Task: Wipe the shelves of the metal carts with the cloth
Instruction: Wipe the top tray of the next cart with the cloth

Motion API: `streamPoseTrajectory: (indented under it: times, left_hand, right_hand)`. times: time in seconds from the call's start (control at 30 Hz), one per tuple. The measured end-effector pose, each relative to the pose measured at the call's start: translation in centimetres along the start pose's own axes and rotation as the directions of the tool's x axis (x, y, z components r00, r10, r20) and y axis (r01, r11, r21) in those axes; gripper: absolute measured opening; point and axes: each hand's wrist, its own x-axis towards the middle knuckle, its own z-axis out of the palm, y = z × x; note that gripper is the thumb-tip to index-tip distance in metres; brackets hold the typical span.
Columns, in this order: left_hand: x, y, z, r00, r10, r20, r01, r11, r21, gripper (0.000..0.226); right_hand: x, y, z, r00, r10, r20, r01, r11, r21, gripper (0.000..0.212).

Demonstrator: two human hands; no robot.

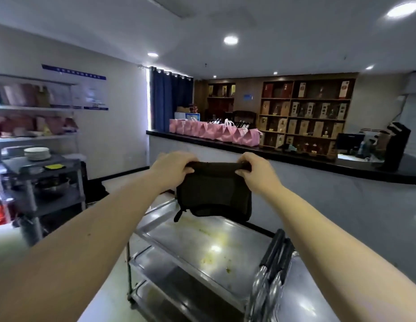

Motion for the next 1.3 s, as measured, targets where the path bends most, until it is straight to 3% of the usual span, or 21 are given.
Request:
streamPoseTrajectory:
  times: [0.17,0.33,0.43,0.63,0.8,0.87,1.03,1.2,1.3]
  left_hand:
    - [-0.9,-9.1,4.5,1.0,0.008,0.007,-0.009,0.987,0.16,0.031]
    - [0.3,-17.0,9.3,0.989,-0.136,-0.055,0.132,0.988,-0.077,0.024]
    - [3.0,-20.9,11.6,0.98,-0.197,-0.021,0.194,0.975,-0.106,0.024]
    - [10.0,-28.5,15.9,0.98,-0.178,-0.087,0.186,0.977,0.104,0.017]
    - [14.2,-34.1,22.1,0.997,-0.024,-0.077,0.053,0.917,0.396,0.008]
    - [15.2,-36.1,25.6,0.998,0.033,-0.046,-0.01,0.905,0.425,0.011]
    - [17.6,-41.1,35.0,0.971,0.238,0.018,-0.238,0.958,0.16,0.021]
    - [20.1,-42.1,43.5,0.861,0.508,-0.038,-0.507,0.846,-0.164,0.034]
    - [20.5,-40.2,47.5,0.835,0.549,-0.043,-0.527,0.774,-0.351,0.038]
  right_hand:
    - [4.5,-1.6,8.8,0.993,0.007,0.12,-0.012,0.999,0.038,0.016]
    - [8.7,-0.6,16.5,0.973,0.166,0.163,-0.211,0.924,0.318,0.013]
    - [12.4,0.7,20.6,0.973,0.147,0.177,-0.204,0.905,0.373,0.011]
    - [22.6,3.6,27.6,0.987,-0.057,0.148,0.029,0.982,0.185,0.009]
    - [28.4,6.8,35.1,0.979,-0.19,0.078,0.195,0.979,-0.06,0.012]
    - [29.3,7.8,38.5,0.975,-0.206,0.086,0.218,0.962,-0.165,0.01]
    - [29.2,11.9,46.5,0.975,-0.124,0.183,0.171,0.948,-0.269,0.02]
    - [26.7,16.4,51.4,0.98,0.088,0.179,-0.009,0.915,-0.402,0.042]
    - [24.3,17.6,51.7,0.957,0.271,0.104,-0.21,0.895,-0.393,0.031]
